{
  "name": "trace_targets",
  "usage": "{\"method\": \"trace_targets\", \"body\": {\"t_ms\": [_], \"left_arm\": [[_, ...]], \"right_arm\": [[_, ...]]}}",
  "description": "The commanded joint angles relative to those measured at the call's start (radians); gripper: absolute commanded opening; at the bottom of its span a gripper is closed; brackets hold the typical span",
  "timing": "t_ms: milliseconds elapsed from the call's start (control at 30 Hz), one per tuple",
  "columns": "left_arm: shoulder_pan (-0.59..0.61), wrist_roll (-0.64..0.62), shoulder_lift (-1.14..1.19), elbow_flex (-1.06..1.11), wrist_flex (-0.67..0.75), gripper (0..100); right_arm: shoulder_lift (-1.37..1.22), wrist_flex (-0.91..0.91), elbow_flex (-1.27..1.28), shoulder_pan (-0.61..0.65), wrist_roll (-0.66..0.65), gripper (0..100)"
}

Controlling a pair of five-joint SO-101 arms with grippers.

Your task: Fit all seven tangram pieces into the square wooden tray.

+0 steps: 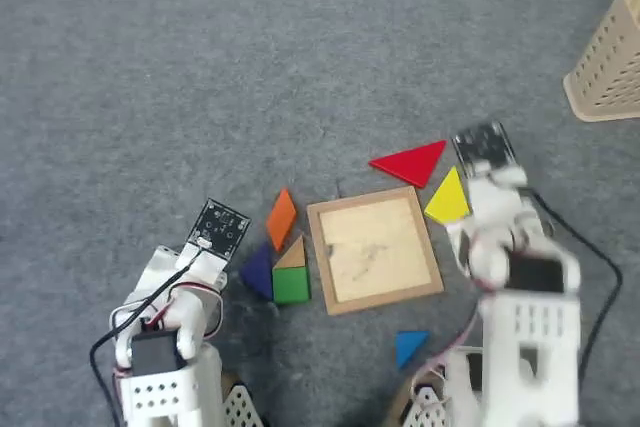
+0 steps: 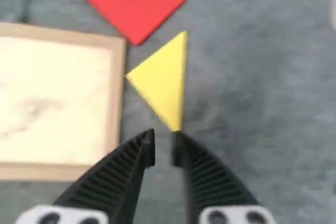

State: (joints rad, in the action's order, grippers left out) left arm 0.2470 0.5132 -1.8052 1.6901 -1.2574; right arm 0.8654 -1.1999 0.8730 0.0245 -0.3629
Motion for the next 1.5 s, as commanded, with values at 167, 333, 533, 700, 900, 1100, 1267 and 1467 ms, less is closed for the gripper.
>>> {"method": "trace_targets", "body": {"t_ms": [167, 333, 533, 700, 900, 1100, 1267, 1467], "left_arm": [[0.003, 0.009, -0.023, -0.005, -0.006, 12], [0.003, 0.009, -0.023, -0.005, -0.006, 12], [0.003, 0.009, -0.023, -0.005, -0.006, 12], [0.002, 0.009, -0.023, -0.005, -0.006, 12], [0.002, 0.009, -0.023, -0.005, -0.006, 12], [0.002, 0.009, -0.023, -0.005, -0.006, 12], [0.002, 0.009, -0.023, -0.005, -0.006, 12], [0.002, 0.009, -0.023, -0.005, -0.006, 12]], "right_arm": [[-0.564, 0.030, -0.331, 0.171, 0.161, 24.7], [-0.762, 0.053, -0.431, 0.176, 0.253, 30.9], [-0.892, 0.116, -0.482, 0.160, 0.287, 30.8], [-0.954, 0.150, -0.482, 0.105, 0.287, 30.7], [-0.993, 0.157, -0.483, 0.081, 0.279, 30.7], [-1.024, 0.213, -0.488, 0.074, 0.301, 30.7], [-1.033, 0.205, -0.555, 0.085, 0.327, 30.7], [-1.086, 0.214, -0.565, 0.081, 0.334, 30.7]]}}
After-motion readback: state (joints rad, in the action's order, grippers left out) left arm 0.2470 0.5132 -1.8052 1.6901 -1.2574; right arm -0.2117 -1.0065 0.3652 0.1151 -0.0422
